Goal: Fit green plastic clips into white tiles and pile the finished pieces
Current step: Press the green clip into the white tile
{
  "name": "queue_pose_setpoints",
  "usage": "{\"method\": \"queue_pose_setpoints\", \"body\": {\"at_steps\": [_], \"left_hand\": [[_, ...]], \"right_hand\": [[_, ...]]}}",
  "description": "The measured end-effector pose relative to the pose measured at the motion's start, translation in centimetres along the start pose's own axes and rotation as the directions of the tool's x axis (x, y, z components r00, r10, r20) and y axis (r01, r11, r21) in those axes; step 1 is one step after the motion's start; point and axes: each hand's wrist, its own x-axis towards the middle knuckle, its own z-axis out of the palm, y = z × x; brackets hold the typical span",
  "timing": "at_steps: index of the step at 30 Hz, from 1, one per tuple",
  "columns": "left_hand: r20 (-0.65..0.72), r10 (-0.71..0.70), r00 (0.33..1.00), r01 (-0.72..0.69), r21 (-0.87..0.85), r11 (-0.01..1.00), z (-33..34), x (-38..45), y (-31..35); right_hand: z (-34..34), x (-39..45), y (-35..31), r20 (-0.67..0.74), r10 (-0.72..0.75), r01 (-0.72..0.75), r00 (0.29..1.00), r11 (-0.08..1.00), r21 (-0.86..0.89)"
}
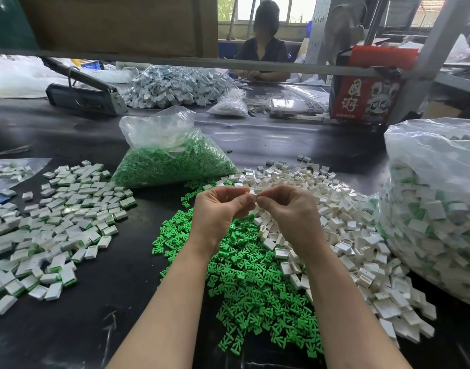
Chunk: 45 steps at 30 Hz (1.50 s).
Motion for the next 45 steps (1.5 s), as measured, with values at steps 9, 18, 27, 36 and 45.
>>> {"method": "queue_pose_setpoints", "body": {"at_steps": [9, 18, 27, 36, 45], "left_hand": [[0.042, 0.011, 0.999, -0.013, 0.044, 0.999, -0.4, 0.0, 0.1], [0.089, 0.023, 0.996, -0.03, 0.075, 0.997, -0.8, 0.0, 0.3], [0.043, 0.055, 0.998, -0.057, 0.047, 0.997, -0.1, 0.2, 0.1], [0.22, -0.077, 0.972, -0.007, 0.358, 0.934, -0.1, 0.2, -0.4], [0.314, -0.129, 0.941, 0.024, 0.318, 0.948, 0.2, -0.1, -1.0]], "right_hand": [[0.0, -0.2, -0.1, 0.021, -0.004, 0.004, 1.0, 1.0, -0.003], [-0.1, -0.1, 0.1, 0.032, -0.035, 0.035, 0.999, 0.999, -0.015], [0.9, 0.2, 1.0, 0.028, -0.019, 0.023, 0.999, 0.991, -0.132], [1.0, 0.0, 0.5, 0.073, -0.024, 0.035, 0.997, 0.987, -0.155], [0.7, 0.1, 0.6, 0.123, -0.003, 0.022, 0.992, 0.988, -0.152]]}}
